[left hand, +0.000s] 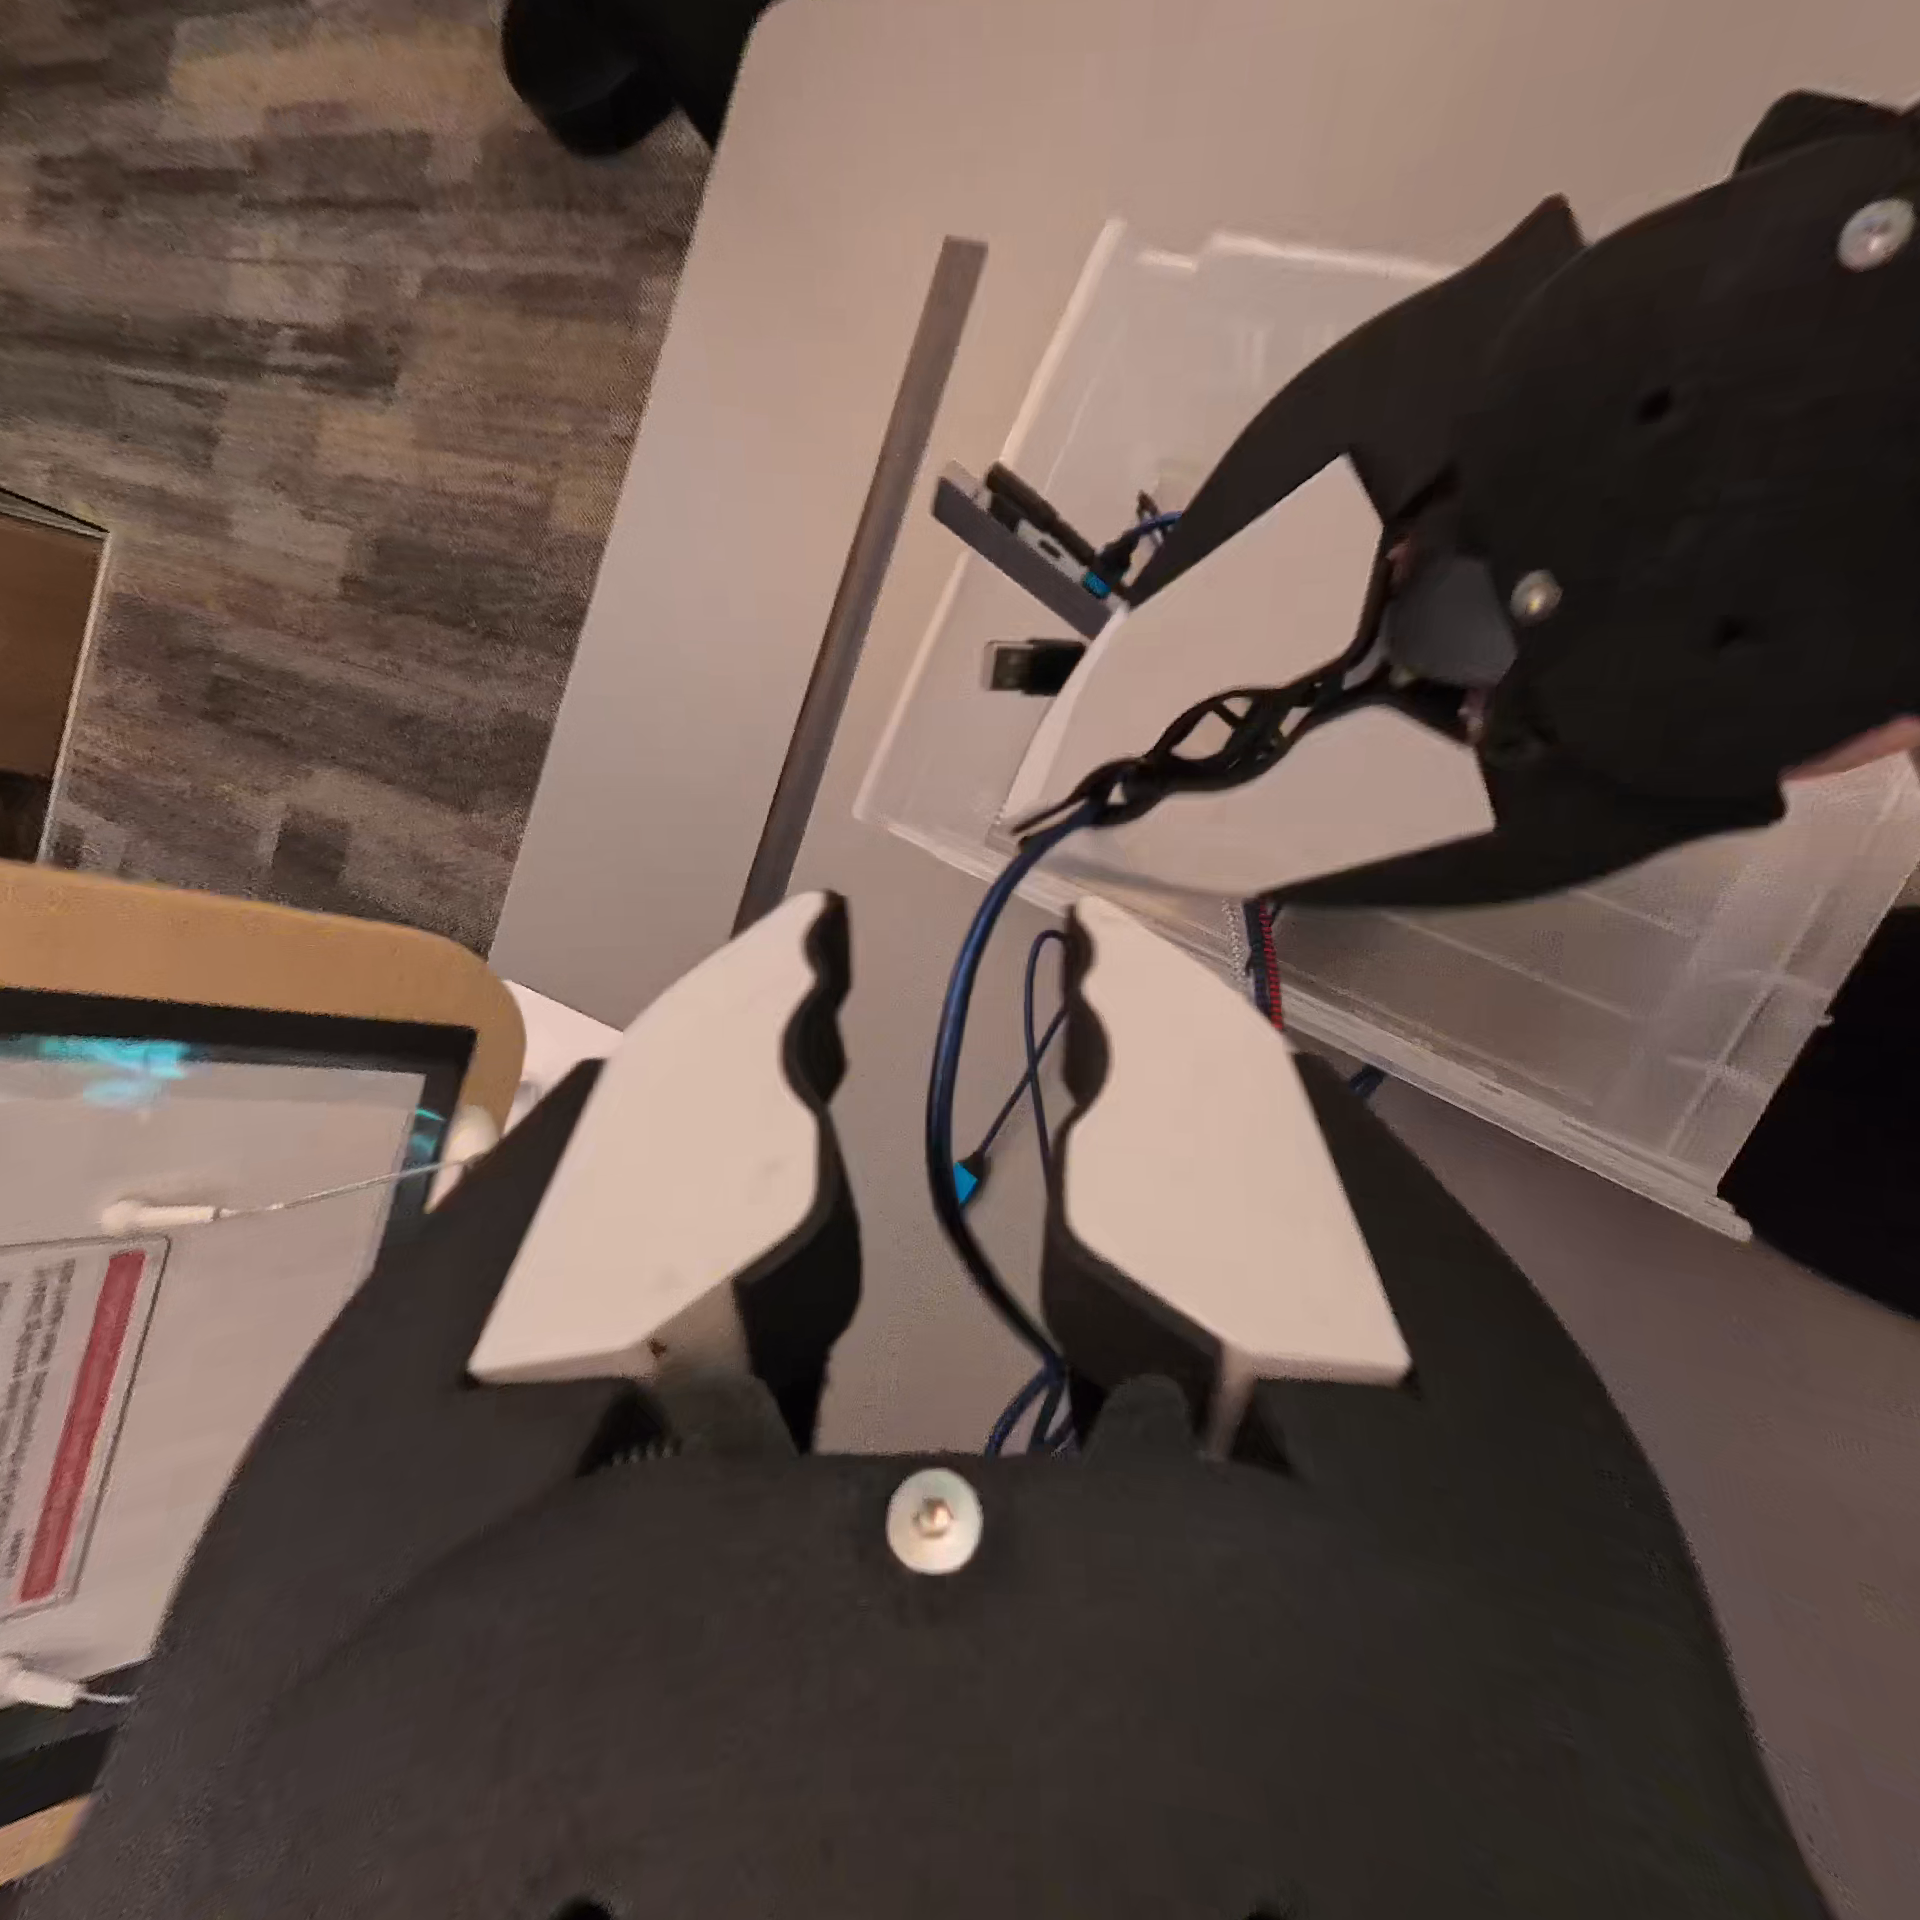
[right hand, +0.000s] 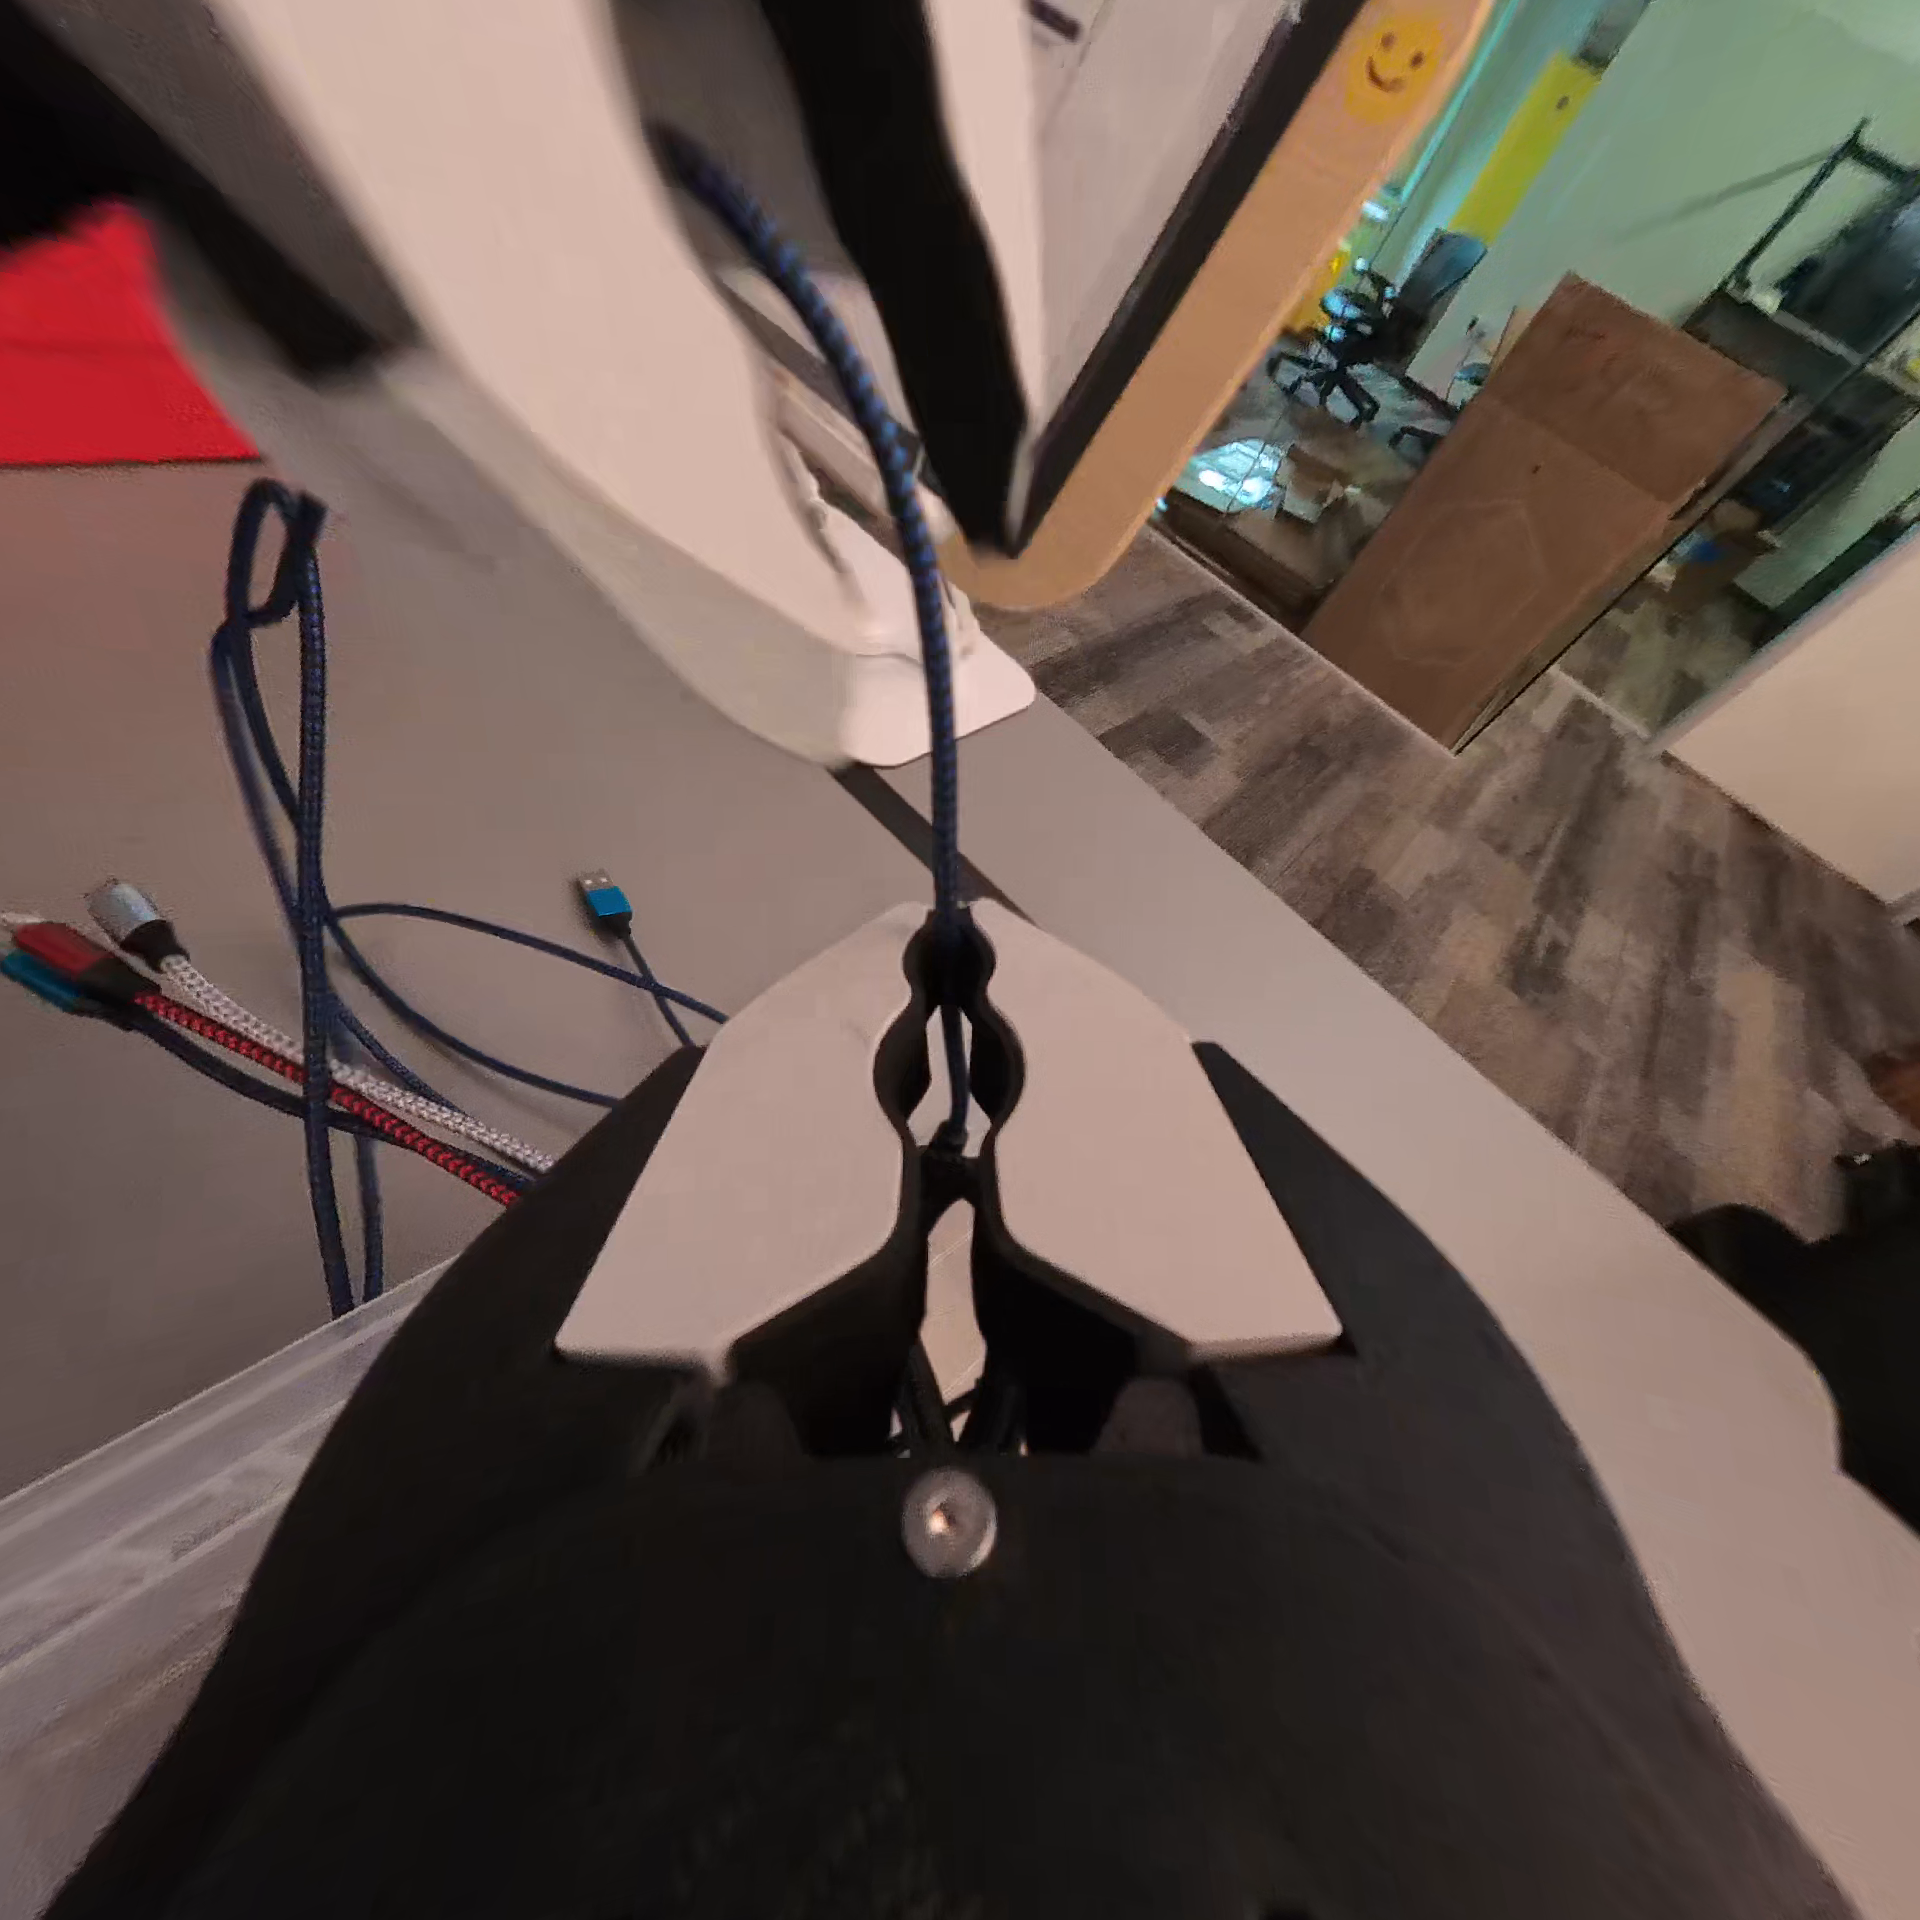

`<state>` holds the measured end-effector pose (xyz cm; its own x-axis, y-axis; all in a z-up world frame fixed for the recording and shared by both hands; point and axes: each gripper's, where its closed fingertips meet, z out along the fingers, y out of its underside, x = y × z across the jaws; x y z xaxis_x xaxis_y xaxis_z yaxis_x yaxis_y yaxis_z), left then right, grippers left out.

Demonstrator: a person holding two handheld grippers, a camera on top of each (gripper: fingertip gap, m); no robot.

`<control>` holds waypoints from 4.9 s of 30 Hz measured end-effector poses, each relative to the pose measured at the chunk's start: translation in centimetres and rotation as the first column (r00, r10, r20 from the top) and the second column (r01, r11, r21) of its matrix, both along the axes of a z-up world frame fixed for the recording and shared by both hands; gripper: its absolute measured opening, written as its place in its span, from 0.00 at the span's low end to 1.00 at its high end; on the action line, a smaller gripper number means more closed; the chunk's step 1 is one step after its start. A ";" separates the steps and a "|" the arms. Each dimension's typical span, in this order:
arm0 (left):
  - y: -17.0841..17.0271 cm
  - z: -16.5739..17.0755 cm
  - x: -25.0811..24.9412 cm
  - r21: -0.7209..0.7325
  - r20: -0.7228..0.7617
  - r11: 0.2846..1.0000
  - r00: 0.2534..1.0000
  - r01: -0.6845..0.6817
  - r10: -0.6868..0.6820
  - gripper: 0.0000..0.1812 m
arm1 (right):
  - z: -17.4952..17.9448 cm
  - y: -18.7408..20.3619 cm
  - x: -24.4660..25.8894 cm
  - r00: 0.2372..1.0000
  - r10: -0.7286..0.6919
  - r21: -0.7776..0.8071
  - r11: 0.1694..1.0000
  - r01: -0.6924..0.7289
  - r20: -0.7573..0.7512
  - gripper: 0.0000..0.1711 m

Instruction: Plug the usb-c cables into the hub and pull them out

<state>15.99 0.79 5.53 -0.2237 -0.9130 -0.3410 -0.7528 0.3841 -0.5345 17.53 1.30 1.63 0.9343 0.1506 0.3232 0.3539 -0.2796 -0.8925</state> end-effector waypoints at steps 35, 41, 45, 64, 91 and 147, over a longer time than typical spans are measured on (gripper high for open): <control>1.6 -1.0 -7.6 -0.527 -0.011 0.846 0.995 0.076 -0.096 0.05 | 0.0 -4.2 4.7 0.986 -0.146 -0.054 0.987 0.151 0.083 0.22; -0.3 0.8 -4.0 -0.385 -0.203 0.923 0.977 -0.020 -0.063 0.05 | 4.7 -6.3 -0.6 0.992 0.091 0.123 0.989 -0.079 -0.091 0.51; -2.3 1.9 -0.6 -0.378 -0.260 0.923 0.965 -0.079 -0.024 0.05 | 5.9 -4.7 -2.5 0.968 0.114 0.154 0.985 -0.080 -0.225 0.73; -0.4 5.2 0.3 -0.549 0.182 0.836 0.976 0.001 0.118 0.43 | 5.2 -6.4 4.6 0.839 -0.030 0.121 0.986 0.114 -0.544 0.02; -3.8 0.9 -1.6 -0.591 0.407 0.738 0.910 0.325 -0.075 0.00 | 1.9 -8.8 9.2 0.868 -0.252 -0.014 0.962 0.273 -0.429 0.05; 0.0 -3.8 3.2 0.446 0.361 0.859 0.827 0.253 -0.431 0.35 | -4.0 -4.5 -1.5 0.914 0.385 -0.066 0.923 -0.379 0.130 0.02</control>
<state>19.21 0.83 1.73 -0.2450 -0.5930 -0.7671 -0.2573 0.8026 -0.5382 16.08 -3.22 -2.32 0.7497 0.5019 0.4314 0.5591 -0.1314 -0.8187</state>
